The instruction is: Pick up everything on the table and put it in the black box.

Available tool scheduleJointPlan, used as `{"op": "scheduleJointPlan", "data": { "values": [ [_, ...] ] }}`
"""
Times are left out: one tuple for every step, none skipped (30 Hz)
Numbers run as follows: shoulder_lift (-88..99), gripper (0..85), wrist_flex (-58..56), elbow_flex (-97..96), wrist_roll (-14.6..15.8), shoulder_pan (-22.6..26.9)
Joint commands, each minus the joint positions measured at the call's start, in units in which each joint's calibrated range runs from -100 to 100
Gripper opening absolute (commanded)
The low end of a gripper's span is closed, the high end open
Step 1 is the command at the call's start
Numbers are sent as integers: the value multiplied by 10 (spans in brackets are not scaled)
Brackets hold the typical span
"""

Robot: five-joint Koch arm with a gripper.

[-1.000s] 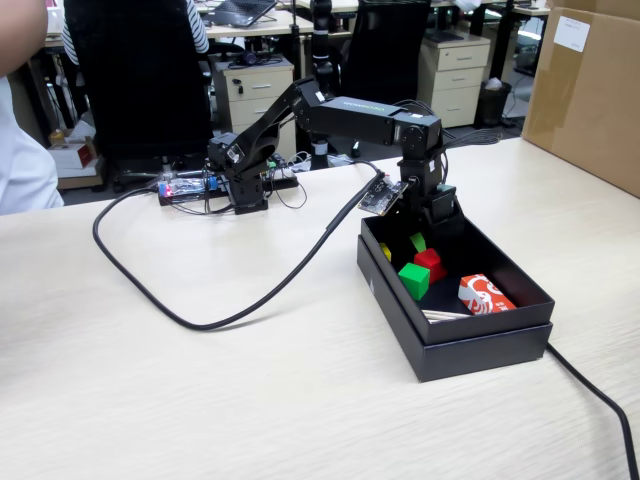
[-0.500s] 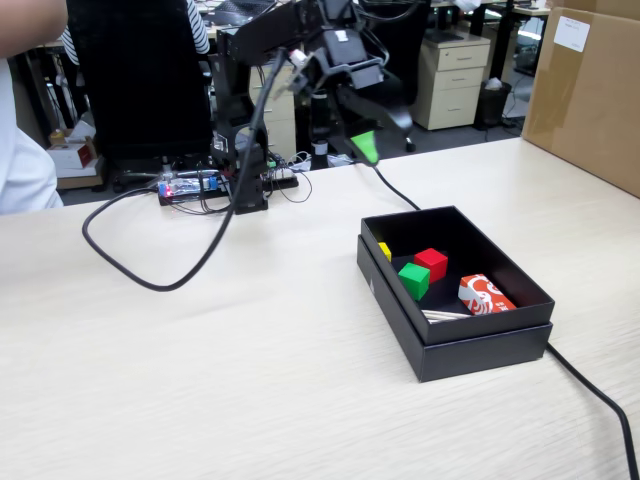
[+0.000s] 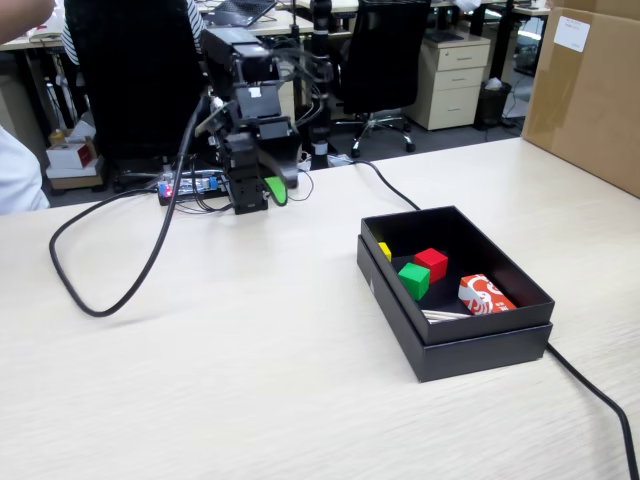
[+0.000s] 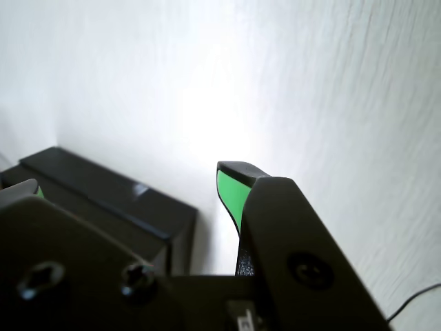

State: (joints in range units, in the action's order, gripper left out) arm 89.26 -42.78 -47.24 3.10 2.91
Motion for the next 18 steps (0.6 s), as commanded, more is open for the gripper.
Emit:
{"op": "scheduleJointPlan", "data": {
  "values": [
    [73,511,84,-44,-1,-10],
    [86,515,100,-72,-1,-13],
    [93,515,118,-99,-1,-18],
    [97,516,131,-123,-1,-20],
    [101,519,141,-143,-1,-22],
    [103,523,151,-161,-1,-24],
    [104,523,169,-181,-1,-25],
    [104,523,190,-200,-2,-27],
    [104,521,246,-240,-9,-30],
    [104,520,277,-262,-14,-30],
    [104,520,306,-283,-18,-31],
    [104,520,333,-304,-21,-30],
    [103,520,360,-325,-24,-30],
    [103,520,388,-346,-25,-29],
    [103,517,413,-368,-26,-28],
    [103,517,432,-385,-26,-25],
    [103,517,449,-403,-26,-23],
    [103,517,465,-420,-26,-21]
  ]
}}
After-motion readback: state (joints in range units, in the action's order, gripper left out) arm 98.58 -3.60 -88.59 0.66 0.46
